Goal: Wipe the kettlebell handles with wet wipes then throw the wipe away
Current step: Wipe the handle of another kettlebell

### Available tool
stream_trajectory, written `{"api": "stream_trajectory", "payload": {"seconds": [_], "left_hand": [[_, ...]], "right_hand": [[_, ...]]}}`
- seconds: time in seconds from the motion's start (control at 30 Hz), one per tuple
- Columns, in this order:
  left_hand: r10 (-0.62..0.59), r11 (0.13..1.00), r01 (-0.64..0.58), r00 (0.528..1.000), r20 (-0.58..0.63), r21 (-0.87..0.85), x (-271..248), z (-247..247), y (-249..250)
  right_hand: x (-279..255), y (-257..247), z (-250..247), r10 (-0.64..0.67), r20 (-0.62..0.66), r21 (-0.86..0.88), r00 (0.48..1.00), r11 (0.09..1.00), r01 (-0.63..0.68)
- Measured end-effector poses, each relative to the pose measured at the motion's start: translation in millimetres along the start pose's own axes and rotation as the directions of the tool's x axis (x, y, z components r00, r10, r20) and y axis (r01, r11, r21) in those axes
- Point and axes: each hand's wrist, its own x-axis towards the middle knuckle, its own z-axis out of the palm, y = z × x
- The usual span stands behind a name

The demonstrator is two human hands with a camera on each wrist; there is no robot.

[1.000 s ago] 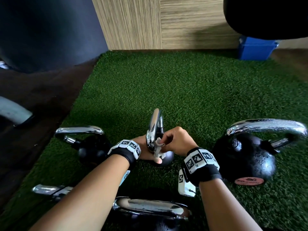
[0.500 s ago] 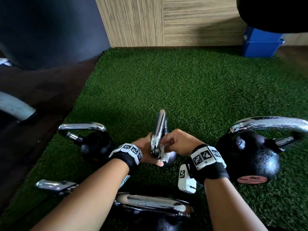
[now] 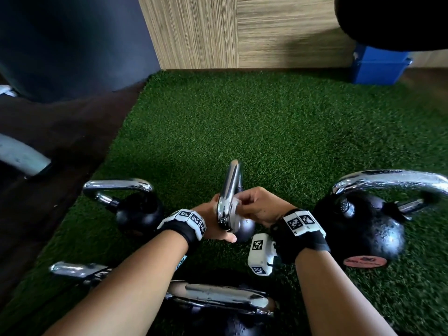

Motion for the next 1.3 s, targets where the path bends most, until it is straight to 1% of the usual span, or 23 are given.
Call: {"api": "stream_trajectory", "payload": {"seconds": [0.07,0.13,0.2,0.23,0.3,0.37,0.4,0.47,0.57,0.63,0.7,0.73,0.77,0.83,0.9,0.97,1.03,1.13,1.2,1.3], "left_hand": [[0.089,0.996,-0.089,0.995,-0.042,0.007,2.7,-2.6,2.0],[0.14,0.989,-0.137,0.988,-0.071,0.049,0.5,-4.4,1.9],[0.152,0.987,-0.149,0.986,-0.067,0.055,-2.6,-3.2,0.5],[0.136,0.99,-0.133,0.989,-0.051,0.055,-3.9,-3.6,0.8],[0.089,0.994,-0.087,0.996,-0.021,0.073,-5.6,-4.0,1.0],[0.042,0.996,-0.043,0.999,0.02,0.075,-7.4,-3.7,1.5],[0.013,0.999,-0.014,1.0,0.018,0.041,-9.0,-4.0,2.0],[0.01,1.0,-0.01,1.0,-0.015,-0.018,-11.4,-5.6,2.1],[0.027,0.999,-0.028,0.999,-0.025,-0.035,-12.7,-6.2,3.3],[0.004,0.999,-0.004,1.0,-0.001,-0.047,-11.8,-4.5,3.0],[-0.019,1.0,0.019,0.999,0.029,-0.013,-11.1,-3.1,3.1],[-0.027,1.0,0.028,0.999,0.024,-0.013,-12.0,-2.9,3.5],[-0.037,0.999,0.037,0.999,0.003,-0.033,-13.2,-2.7,4.2],[-0.046,0.997,0.044,0.999,-0.028,-0.06,-14.4,-3.2,4.1],[-0.074,0.996,0.072,0.997,-0.025,-0.055,-14.9,-3.3,6.3],[-0.115,0.993,0.115,0.993,0.004,-0.016,-15.2,-4.3,9.3],[-0.126,0.992,0.125,0.991,0.039,0.023,-16.6,-5.1,11.5],[-0.112,0.993,0.11,0.993,0.039,0.054,-18.4,-6.1,13.1],[-0.089,0.994,0.087,0.996,0.03,0.073,-19.7,-5.7,13.2],[-0.095,0.995,0.095,0.995,-0.006,0.013,-20.8,-4.8,14.1]], "right_hand": [[4.2,7.4,1.1,0.01,-0.057,0.167,0.998,0.986,-0.001],[6.0,10.5,2.2,0.016,-0.039,0.214,0.999,0.977,-0.007],[6.6,11.6,3.3,0.017,-0.023,0.207,1.0,0.978,-0.011],[7.5,11.5,3.3,0.018,-0.038,0.202,0.999,0.979,-0.01],[10.7,9.2,3.0,0.014,-0.109,0.189,0.994,0.982,0.007],[14.2,7.0,2.9,0.014,-0.222,0.184,0.975,0.983,0.028],[15.8,6.5,2.8,0.025,-0.272,0.191,0.962,0.981,0.029],[15.8,7.1,4.1,0.045,-0.304,0.208,0.951,0.978,0.02],[14.9,6.5,4.6,0.046,-0.333,0.181,0.942,0.983,0.016],[16.8,1.1,1.2,0.011,-0.412,0.112,0.911,0.993,0.039],[19.3,-5.0,-2.9,-0.042,-0.516,0.011,0.855,0.998,0.056],[20.6,-7.8,-5.0,-0.064,-0.555,-0.035,0.829,0.998,0.053],[20.6,-9.7,-6.1,-0.075,-0.569,-0.069,0.819,0.997,0.043],[19.6,-12.7,-5.3,-0.086,-0.56,-0.118,0.824,0.993,0.023],[19.4,-13.5,-4.2,-0.12,-0.572,-0.185,0.812,0.983,0.016],[23.0,-16.0,-3.7,-0.172,-0.621,-0.265,0.765,0.964,0.002],[29.0,-20.0,-2.3,-0.197,-0.674,-0.322,0.712,0.946,-0.043],[36.0,-21.9,-1.2,-0.202,-0.721,-0.331,0.663,0.941,-0.074],[38.0,-20.1,-0.5,-0.2,-0.733,-0.33,0.65,0.941,-0.082],[40.3,-18.9,0.7,-0.159,-0.757,-0.29,0.634,0.951,-0.107]]}}
